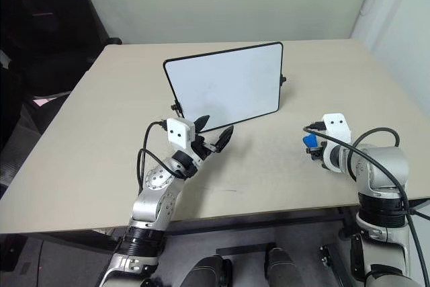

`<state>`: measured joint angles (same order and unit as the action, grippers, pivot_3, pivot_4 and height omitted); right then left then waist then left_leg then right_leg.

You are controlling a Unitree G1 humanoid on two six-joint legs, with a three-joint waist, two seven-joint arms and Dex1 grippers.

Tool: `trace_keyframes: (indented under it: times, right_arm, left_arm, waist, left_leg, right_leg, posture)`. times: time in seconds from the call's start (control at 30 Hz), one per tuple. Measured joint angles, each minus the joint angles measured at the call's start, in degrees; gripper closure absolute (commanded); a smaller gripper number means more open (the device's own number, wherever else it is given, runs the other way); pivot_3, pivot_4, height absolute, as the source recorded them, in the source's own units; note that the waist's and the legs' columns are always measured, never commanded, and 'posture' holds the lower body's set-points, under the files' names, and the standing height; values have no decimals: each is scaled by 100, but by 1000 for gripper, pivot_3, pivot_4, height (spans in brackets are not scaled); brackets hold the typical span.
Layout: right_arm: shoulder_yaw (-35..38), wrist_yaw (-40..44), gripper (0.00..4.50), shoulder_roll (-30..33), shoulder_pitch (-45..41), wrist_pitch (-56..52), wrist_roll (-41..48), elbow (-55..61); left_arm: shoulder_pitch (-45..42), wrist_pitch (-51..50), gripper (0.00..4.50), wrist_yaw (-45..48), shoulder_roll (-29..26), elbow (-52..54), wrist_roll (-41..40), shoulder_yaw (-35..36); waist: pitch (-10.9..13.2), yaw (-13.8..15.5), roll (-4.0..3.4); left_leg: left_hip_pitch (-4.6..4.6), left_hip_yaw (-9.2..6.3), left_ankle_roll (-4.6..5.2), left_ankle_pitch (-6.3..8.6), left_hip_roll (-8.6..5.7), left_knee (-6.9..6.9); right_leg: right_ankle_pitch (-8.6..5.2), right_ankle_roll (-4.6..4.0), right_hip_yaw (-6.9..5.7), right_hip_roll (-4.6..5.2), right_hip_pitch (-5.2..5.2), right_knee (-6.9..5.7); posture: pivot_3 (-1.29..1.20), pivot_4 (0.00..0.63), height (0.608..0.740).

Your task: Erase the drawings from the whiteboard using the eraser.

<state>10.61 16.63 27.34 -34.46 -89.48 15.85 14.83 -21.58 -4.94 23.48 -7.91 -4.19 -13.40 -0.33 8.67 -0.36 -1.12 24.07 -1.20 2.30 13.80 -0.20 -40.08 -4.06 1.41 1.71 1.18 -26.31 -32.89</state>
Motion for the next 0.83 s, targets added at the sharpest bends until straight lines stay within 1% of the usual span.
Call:
trace_keyframes:
  times: [0.27,0.4,0.47,0.53,0.63,0.77,0.83]
  right_arm:
    - [-4,90,501,101,165,194,95,72]
    - [34,273,501,388,317,695,187,291]
    - [184,406,501,418,388,1045,283,514]
    - [462,532,501,330,405,1542,460,852]
    - [650,618,501,127,471,2295,647,1278]
    - [756,671,501,-129,610,2668,979,1431]
    - [802,706,501,-156,611,2768,1171,1562]
  left_arm:
    - [-113,92,0,15,2,-245,5,18]
    - [-114,130,0,0,0,-251,9,36]
    - [-114,137,0,-4,-7,-251,8,60]
    - [-114,138,0,-2,-24,-249,7,73]
    - [-116,138,0,-1,-31,-246,6,75]
    - [-92,138,0,-4,-37,-199,7,76]
    - [-69,137,0,-5,-37,-133,5,74]
  waist:
    - [0,18,0]
    - [0,35,-1]
    - [0,36,-1]
    - [0,36,-1]
    - [0,35,0]
    - [0,36,-1]
    - [0,40,0]
  left_leg:
    - [3,-1,-8,12,-2,1]
    - [5,-2,-5,32,-2,2]
    - [5,0,-2,42,-3,2]
    - [6,0,2,47,-4,3]
    - [5,-1,10,55,-4,2]
    - [5,1,12,56,-6,0]
    - [5,1,12,56,-6,0]
  right_leg:
    - [-5,9,1,0,0,4]
    - [-21,31,1,0,-1,5]
    - [-30,37,2,0,-4,5]
    - [-39,42,3,-1,-4,5]
    - [-45,42,3,-2,-2,5]
    - [-45,42,7,-2,-1,5]
    - [-45,42,7,-2,0,5]
  posture:
    - [0,150,740]
    - [0,150,740]
    - [0,150,740]
    - [0,150,740]
    - [0,150,740]
    - [0,150,740]
    - [0,150,740]
